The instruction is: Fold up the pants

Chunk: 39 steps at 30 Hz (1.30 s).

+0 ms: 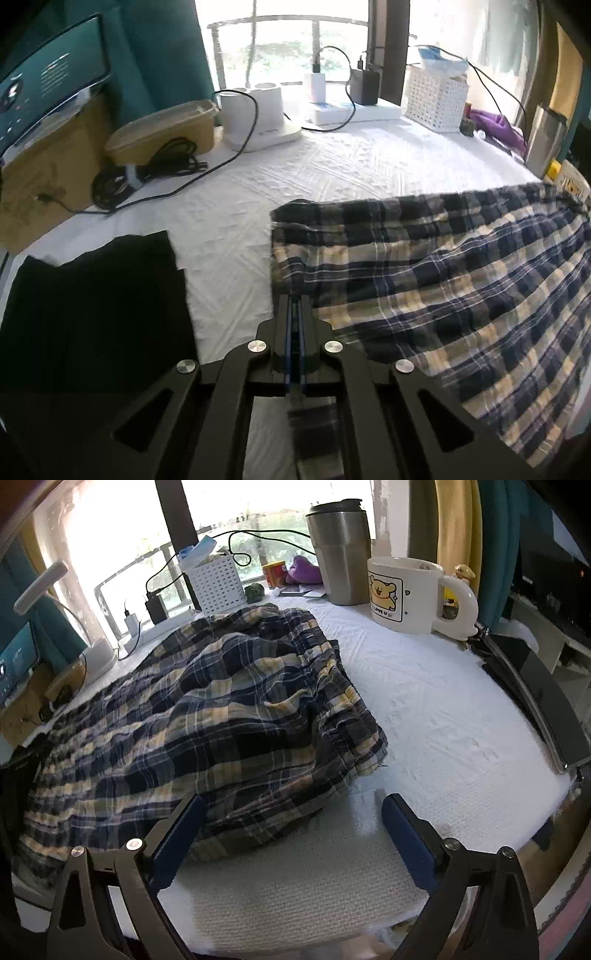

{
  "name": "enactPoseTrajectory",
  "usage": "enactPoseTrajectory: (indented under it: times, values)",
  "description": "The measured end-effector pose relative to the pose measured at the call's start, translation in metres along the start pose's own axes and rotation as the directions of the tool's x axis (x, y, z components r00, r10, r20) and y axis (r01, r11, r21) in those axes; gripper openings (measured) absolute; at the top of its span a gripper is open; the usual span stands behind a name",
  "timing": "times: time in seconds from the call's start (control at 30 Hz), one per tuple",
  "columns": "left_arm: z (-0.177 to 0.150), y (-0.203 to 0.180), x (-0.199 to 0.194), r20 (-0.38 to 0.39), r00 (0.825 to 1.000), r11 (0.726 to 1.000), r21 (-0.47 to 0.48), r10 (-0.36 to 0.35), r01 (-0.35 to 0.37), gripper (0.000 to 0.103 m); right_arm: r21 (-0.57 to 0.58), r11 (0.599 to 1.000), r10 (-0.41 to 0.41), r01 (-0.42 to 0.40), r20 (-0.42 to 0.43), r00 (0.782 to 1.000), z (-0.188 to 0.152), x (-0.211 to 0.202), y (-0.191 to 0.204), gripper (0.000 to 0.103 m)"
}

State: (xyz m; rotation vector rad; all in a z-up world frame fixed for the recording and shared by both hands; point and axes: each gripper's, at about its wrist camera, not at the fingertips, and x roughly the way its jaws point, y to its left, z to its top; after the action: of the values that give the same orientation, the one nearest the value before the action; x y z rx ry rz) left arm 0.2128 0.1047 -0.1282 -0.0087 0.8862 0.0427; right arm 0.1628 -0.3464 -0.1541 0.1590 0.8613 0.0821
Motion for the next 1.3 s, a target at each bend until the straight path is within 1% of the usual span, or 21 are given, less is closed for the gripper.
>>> enactPoseTrajectory:
  times: [0.07, 0.1, 0.17, 0.27, 0.33, 0.43, 0.57, 0.67, 0.8, 1.0, 1.07, 1.13, 1.23, 1.3]
  values:
    - [0.0, 0.006, -0.008, 0.008, 1.0, 0.999, -0.029, -0.023, 0.023, 0.006, 0.018, 1.0, 0.017, -0.017, -0.002, 1.0, 0.002, 0.001, 0.0, 0.1]
    - [0.0, 0.008, -0.014, 0.013, 1.0, 0.999, -0.04, -0.026, 0.027, 0.009, 0.027, 0.999, 0.031, -0.03, -0.003, 1.0, 0.003, 0.001, 0.0, 0.1]
    - [-0.002, 0.01, -0.023, 0.025, 1.0, 0.999, -0.043, -0.011, 0.012, 0.012, 0.046, 0.997, 0.063, -0.063, -0.003, 0.998, 0.004, 0.003, 0.001, 0.101]
    - [-0.006, 0.013, -0.034, 0.033, 0.999, 0.998, -0.059, -0.019, 0.021, 0.017, 0.08, 0.989, 0.123, -0.122, -0.001, 0.992, 0.007, 0.006, 0.003, 0.101]
    - [-0.01, 0.015, -0.039, 0.03, 0.999, 0.997, -0.069, -0.025, 0.027, 0.019, 0.09, 0.986, 0.139, -0.139, 0.004, 0.99, 0.01, 0.009, 0.007, 0.102]
    - [-0.017, 0.015, -0.042, 0.02, 0.999, 0.996, -0.082, -0.038, 0.04, 0.02, 0.094, 0.984, 0.153, -0.153, 0.005, 0.988, 0.015, 0.014, 0.01, 0.102]
    - [-0.024, 0.017, -0.042, 0.005, 0.999, 0.994, -0.105, -0.042, 0.042, 0.021, 0.107, 0.974, 0.198, -0.198, 0.008, 0.98, 0.023, 0.022, 0.016, 0.102]
    - [-0.028, 0.021, -0.041, -0.005, 0.999, 0.991, -0.132, -0.039, 0.038, 0.021, 0.115, 0.969, 0.219, -0.221, 0.031, 0.975, 0.028, 0.029, 0.017, 0.102]
    - [-0.029, 0.025, -0.04, -0.015, 0.999, 0.987, -0.157, -0.033, 0.031, 0.021, 0.14, 0.96, 0.237, -0.243, 0.054, 0.97, 0.037, 0.037, 0.019, 0.102]
    - [-0.026, 0.028, -0.039, -0.02, 1.0, 0.987, -0.162, -0.022, 0.018, 0.021, 0.183, 0.941, 0.276, -0.285, 0.075, 0.958, 0.055, 0.051, 0.017, 0.102]
    - [-0.025, 0.028, -0.038, -0.027, 1.0, 0.987, -0.16, -0.013, 0.009, 0.021, 0.199, 0.931, 0.295, -0.305, 0.08, 0.952, 0.06, 0.054, 0.014, 0.1]
    - [-0.025, 0.026, -0.037, -0.035, 0.999, 0.987, -0.158, -0.003, -0.002, 0.021, 0.22, 0.923, 0.306, -0.317, 0.083, 0.948, 0.061, 0.055, 0.008, 0.092]
    - [-0.024, 0.023, -0.034, -0.039, 0.999, 0.987, -0.159, -0.01, 0.003, 0.021, 0.259, 0.9, 0.34, -0.351, 0.089, 0.936, 0.064, 0.06, 0.003, 0.092]
    - [-0.023, 0.019, -0.031, -0.04, 0.999, 0.988, -0.156, -0.023, 0.016, 0.021, 0.255, 0.902, 0.342, -0.349, 0.071, 0.937, 0.07, 0.065, 0.007, 0.091]
